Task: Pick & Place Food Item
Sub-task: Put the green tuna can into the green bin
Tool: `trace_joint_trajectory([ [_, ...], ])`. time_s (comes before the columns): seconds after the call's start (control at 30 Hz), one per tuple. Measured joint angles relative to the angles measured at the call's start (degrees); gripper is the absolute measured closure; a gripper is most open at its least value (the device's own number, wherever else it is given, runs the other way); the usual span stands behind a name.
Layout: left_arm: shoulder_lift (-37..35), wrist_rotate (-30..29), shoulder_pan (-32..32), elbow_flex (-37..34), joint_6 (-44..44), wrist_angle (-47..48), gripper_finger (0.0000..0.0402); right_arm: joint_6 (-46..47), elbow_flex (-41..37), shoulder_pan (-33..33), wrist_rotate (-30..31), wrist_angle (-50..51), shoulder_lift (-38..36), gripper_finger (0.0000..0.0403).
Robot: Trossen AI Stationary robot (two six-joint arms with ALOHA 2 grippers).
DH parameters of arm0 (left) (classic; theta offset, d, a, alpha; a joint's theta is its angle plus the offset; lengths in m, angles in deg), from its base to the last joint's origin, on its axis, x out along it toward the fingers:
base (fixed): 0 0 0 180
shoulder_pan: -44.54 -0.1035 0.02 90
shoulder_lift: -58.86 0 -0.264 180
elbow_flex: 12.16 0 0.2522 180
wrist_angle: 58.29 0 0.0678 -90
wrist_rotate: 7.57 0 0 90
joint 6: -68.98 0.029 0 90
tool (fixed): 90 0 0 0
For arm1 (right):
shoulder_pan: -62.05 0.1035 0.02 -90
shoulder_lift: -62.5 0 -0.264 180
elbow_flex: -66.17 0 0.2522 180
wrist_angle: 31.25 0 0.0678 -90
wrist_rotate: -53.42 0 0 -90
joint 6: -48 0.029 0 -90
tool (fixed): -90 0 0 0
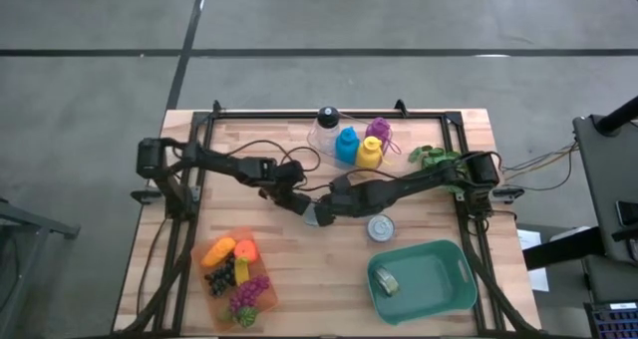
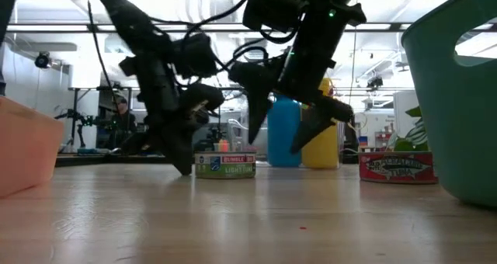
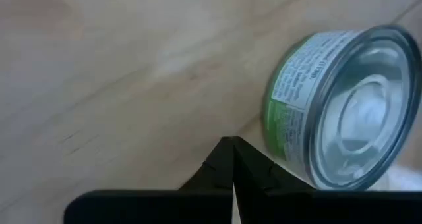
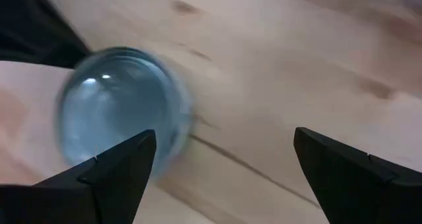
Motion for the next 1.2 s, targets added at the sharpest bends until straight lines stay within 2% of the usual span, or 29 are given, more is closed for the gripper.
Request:
trace_joint_trajectory([
  [0.13,3.09,1.39,-0.04,4.11,1.78,3.42,0.04,1.63,0.42,0.0,0.09,7.48,-0.94,0.0044],
  [0.27,3.1,-0.02,-0.63,5.9,5.07,5.36,0.04,2.6,0.5,0.02,0.08,10.66,-1.79,0.0044],
  [0.47,3.02,-0.39,-1.27,6.07,5.75,5.96,0.04,2.59,0.48,0.02,-0.75,9.42,-2.19,0.0044],
  [0.67,3.04,-0.8,-1.27,6.06,5.76,6.01,0.04,0.74,0.43,0.04,-1.25,3.4,-1.4,0.0044],
  [1.2,3.04,-1.24,-1.31,6.05,5.87,5.84,0.04,1.84,-0.96,0.02,-0.58,4.04,-0.49,0.0044],
])
